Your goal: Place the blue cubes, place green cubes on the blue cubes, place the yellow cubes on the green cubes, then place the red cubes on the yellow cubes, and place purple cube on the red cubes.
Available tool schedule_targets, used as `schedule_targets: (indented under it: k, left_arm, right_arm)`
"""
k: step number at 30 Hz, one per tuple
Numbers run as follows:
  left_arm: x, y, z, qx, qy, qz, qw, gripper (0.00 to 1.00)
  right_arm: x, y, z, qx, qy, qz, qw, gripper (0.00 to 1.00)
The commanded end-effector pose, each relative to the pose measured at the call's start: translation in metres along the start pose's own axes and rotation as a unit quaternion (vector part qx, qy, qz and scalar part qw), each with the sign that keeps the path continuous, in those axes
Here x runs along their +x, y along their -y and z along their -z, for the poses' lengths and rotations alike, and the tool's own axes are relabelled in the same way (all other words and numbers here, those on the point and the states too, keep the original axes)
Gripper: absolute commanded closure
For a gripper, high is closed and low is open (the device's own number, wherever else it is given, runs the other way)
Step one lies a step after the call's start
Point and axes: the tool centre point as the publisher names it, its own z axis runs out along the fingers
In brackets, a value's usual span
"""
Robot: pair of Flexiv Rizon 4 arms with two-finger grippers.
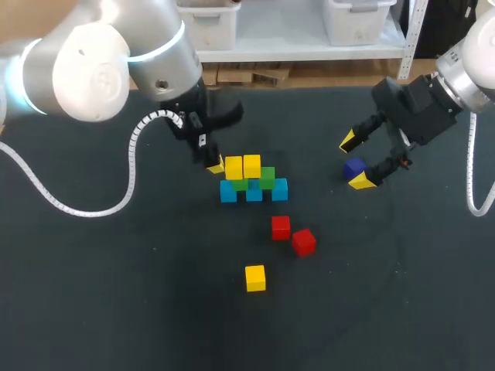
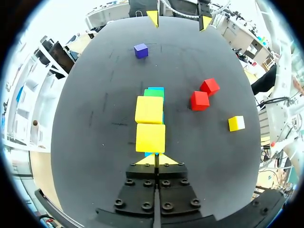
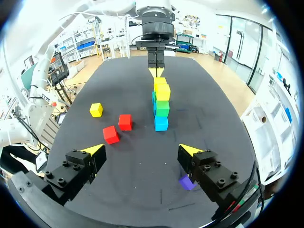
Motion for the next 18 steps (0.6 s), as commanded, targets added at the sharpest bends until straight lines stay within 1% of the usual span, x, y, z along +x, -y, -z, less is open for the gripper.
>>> schedule_targets:
  k: [1,11,18]
  left_arm:
    - [-0.0015,-0.0020,-0.0015,0.003,-0.002,-0.001,1.000,1.00]
    - [-0.0028,-0.0021,-0.0030,0.005,-0.003,-0.002,1.000,1.00]
    - [0.0011,0.0004,-0.0033,0.006,-0.008,0.003,1.000,1.00]
  right_arm:
    - [0.0002,0.0007,-0.0004,-0.001,0.001,0.000,1.000,0.00]
    - [0.0002,0.0007,-0.0004,-0.001,0.001,0.000,1.000,0.00]
    - [0.0002,0.0007,-0.0004,-0.001,0.001,0.000,1.000,0.00]
